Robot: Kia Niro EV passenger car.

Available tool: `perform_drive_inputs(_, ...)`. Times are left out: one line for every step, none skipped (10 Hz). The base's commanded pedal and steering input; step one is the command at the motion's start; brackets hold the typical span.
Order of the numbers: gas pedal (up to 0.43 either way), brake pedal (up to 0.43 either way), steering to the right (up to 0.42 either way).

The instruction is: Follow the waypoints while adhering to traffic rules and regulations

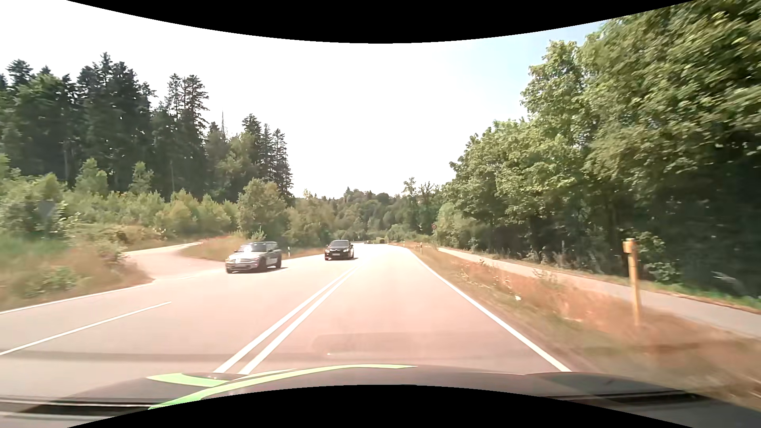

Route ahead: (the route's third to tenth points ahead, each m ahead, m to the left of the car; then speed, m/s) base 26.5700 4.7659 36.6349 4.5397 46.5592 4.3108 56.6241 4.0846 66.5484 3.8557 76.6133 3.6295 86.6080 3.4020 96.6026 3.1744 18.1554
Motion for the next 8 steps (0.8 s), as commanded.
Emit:
perform_drive_inputs(0.000, 0.104, 0.015)
perform_drive_inputs(0.000, 0.104, 0.013)
perform_drive_inputs(0.000, 0.104, 0.012)
perform_drive_inputs(0.000, 0.110, 0.011)
perform_drive_inputs(0.000, 0.104, 0.010)
perform_drive_inputs(0.000, 0.104, 0.010)
perform_drive_inputs(0.000, 0.110, 0.009)
perform_drive_inputs(0.000, 0.110, 0.008)
